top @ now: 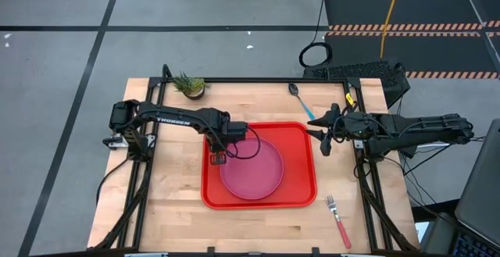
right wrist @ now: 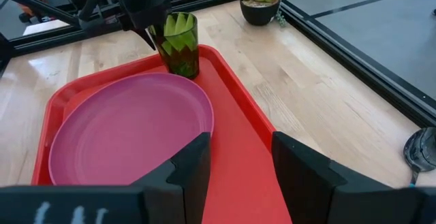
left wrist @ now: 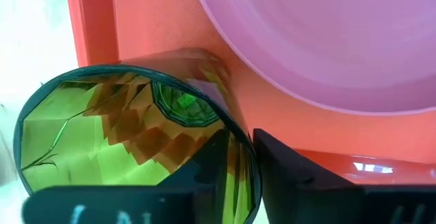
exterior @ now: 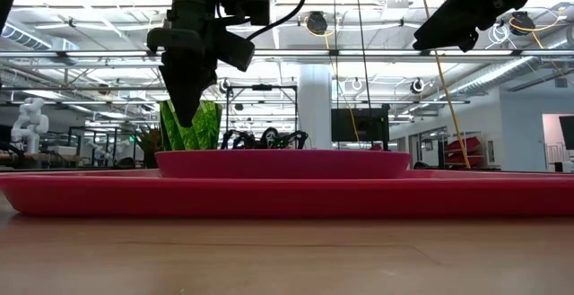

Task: Pick and place plate/cup/fork/spoon on tray
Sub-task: Put the green cup on the red serving tray to the top left of the pink plate

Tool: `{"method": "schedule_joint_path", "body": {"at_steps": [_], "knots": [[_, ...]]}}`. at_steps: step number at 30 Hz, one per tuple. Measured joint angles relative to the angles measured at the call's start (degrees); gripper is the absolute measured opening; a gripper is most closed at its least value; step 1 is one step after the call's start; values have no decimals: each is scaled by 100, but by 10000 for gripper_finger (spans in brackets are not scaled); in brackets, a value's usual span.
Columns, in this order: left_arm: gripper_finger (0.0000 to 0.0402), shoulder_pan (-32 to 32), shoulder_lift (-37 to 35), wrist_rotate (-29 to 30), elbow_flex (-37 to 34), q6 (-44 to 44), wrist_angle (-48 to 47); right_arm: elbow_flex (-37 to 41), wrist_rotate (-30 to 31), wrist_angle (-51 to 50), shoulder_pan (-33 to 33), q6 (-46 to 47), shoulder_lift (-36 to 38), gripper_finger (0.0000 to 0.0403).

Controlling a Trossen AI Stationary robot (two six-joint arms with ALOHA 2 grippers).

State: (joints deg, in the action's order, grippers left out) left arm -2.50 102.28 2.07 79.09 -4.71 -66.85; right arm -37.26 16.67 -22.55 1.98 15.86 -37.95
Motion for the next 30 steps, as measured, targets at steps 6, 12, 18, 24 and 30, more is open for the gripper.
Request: {"method": "schedule_joint_path", "body": {"at_steps": [6,12,18,24,30], "knots": [[143,13,0,2,4,94,-7,0,-2,2,0,63,0,148],[196,35,0,2,4,6,-14,0,-2,2,0,63,0,148],[213,76,0,1,4,98,-57,0,-2,2,1,63,0,148],[214,55,0,130,22,144,-97,0,-2,6,0,63,0,148],[214,33,0,494,438,167,-521,-2,-2,85,1,62,2,148]]}}
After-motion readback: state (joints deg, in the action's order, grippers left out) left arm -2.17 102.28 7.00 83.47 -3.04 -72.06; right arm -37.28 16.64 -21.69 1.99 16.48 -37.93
